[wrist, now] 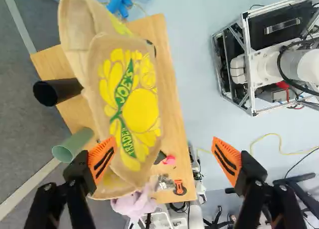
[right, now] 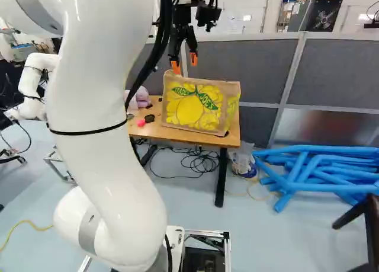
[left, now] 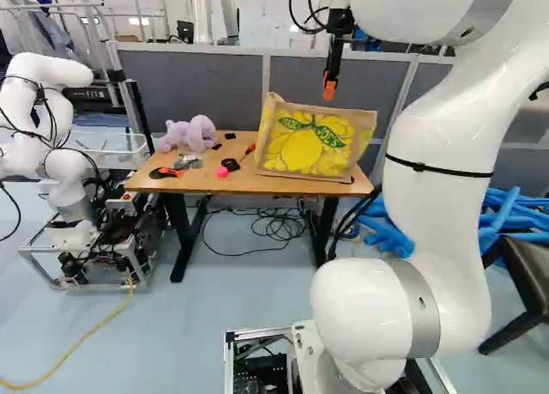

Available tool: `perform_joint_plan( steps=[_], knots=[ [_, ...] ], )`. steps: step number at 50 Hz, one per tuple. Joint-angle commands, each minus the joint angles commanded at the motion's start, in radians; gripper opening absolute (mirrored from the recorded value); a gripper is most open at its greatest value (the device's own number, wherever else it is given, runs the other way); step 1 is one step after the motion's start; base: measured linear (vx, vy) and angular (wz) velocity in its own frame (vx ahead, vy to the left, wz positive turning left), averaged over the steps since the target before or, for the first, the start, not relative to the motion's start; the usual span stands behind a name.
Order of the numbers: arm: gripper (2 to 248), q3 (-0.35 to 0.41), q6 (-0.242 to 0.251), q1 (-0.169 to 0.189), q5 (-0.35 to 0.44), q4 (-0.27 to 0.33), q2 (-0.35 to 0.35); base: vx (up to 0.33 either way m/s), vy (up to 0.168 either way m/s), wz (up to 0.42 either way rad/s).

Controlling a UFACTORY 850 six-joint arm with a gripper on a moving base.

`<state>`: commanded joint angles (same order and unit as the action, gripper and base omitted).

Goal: Pick up the bag on the ground and place it on the table

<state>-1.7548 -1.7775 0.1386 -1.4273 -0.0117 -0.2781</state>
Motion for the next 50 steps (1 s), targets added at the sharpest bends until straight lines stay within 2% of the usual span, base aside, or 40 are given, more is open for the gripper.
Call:
perform_joint_plan(
  steps=[24,50],
  knots=[
    [247,0.0,0.0,0.0,0.0,0.0,0.0,-0.332,-0.003,0.009],
    [247,0.0,0.0,0.0,0.0,0.0,0.0,-0.223,-0.001,0.015]
  ],
)
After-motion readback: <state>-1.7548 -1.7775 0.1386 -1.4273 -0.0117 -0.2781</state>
